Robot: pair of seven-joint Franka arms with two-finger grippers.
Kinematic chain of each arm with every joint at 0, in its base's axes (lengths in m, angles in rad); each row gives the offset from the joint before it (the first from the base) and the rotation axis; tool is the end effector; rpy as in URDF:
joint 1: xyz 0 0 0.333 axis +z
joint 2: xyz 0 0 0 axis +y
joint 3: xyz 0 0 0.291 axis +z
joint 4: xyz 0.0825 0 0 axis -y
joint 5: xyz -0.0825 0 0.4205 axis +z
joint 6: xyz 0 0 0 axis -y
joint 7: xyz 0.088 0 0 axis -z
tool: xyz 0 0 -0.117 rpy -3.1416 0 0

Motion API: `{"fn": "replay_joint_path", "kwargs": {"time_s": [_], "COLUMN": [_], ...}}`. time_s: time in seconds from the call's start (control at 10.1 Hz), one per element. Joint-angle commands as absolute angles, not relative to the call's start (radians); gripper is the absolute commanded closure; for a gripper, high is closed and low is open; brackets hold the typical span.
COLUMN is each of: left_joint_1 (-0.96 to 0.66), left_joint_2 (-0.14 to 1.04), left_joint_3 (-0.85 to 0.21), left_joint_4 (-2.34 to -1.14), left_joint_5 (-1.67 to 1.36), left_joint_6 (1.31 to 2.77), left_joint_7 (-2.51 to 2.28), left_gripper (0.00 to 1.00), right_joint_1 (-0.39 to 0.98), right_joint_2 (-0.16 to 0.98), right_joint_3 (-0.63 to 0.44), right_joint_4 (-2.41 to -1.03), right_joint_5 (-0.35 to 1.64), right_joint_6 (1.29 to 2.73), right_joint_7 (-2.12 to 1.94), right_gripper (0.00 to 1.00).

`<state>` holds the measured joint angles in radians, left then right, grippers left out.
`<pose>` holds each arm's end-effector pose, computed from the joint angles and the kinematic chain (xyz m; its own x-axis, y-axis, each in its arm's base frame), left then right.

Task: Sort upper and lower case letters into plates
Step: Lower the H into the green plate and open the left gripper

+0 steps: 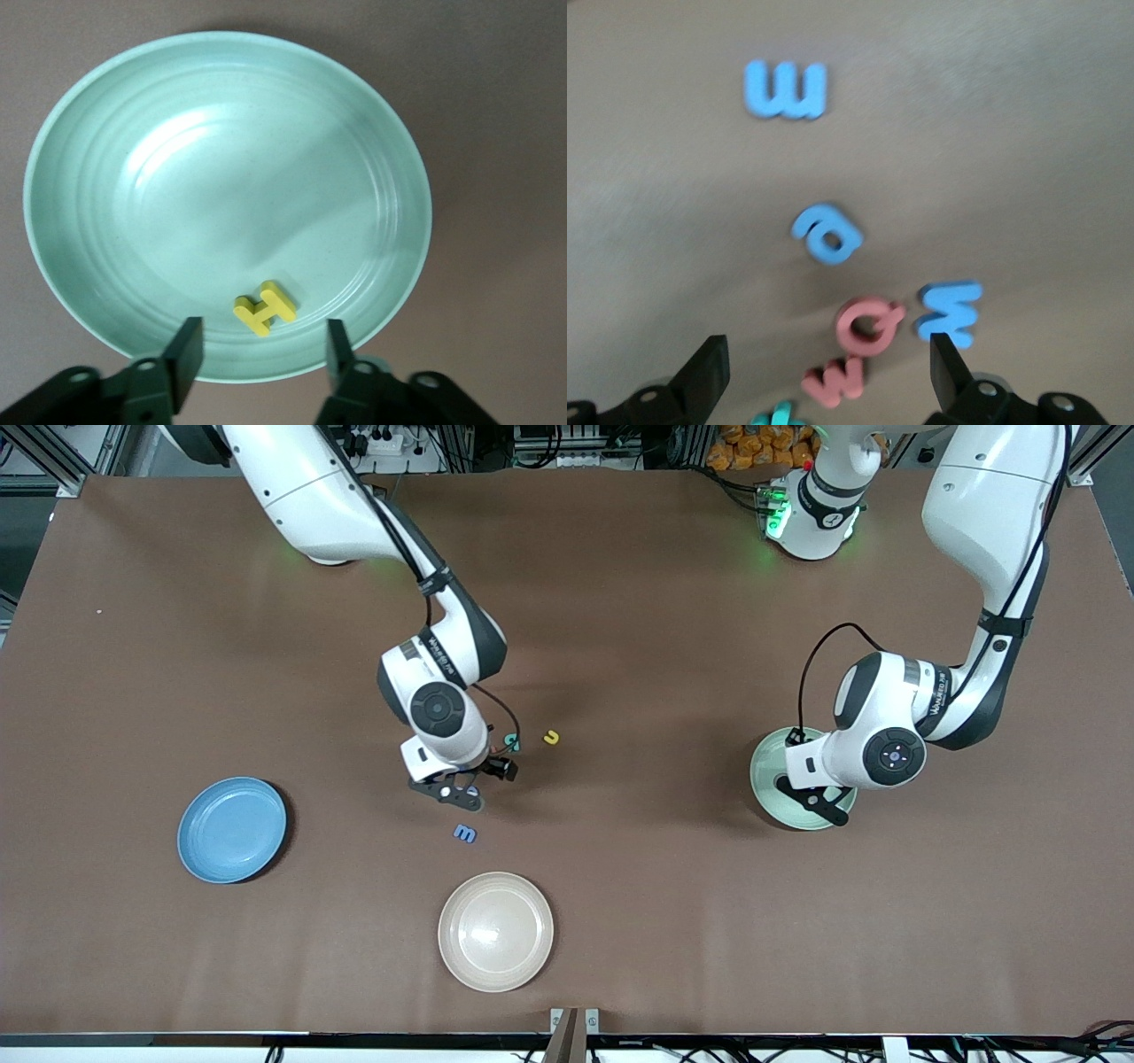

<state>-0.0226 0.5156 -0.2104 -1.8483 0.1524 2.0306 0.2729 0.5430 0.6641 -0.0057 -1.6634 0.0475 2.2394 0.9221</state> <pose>0.6016 -0.1328 0.1706 0.7873 -0.5371 -0.3030 -0.5407 -0.8374 0.0794 0.5867 0.3518 0.1583 0.9116 -0.4037 -0.0781 -0.4006 -0.9148 0.0517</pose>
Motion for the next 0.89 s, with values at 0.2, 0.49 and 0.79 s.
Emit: {"fn": "replay_joint_path", "kwargs": {"time_s": [0.2,0.49,0.79], "left_joint_1": [-0.064,-0.194,-0.221], "left_joint_2": [0.508,0.531,0.549], "left_joint_3": [-0.224,-0.222,-0.222], "left_joint_4": [-1.801,-1.721,-1.658], "left_joint_5": [0.043,0.041,0.012], "left_joint_6": [2.042,2.04,2.04], "left_joint_7": [0.139,-0.148,-0.204], "left_gripper": [0.0,0.0,0.0], "right_joint_1": [0.526,0.54,0.534], "right_joint_2": [0.661,0.617,0.499], "right_joint_3": [0.002,0.002,0.002], "right_joint_4": [-1.654,-1.704,-1.885], "right_joint_5": [0.104,0.103,0.104], "right_joint_6": [2.223,2.224,2.351], "right_joint_7": [1.208,1.38,1.394], "right_gripper": [0.0,0.0,0.0]}}
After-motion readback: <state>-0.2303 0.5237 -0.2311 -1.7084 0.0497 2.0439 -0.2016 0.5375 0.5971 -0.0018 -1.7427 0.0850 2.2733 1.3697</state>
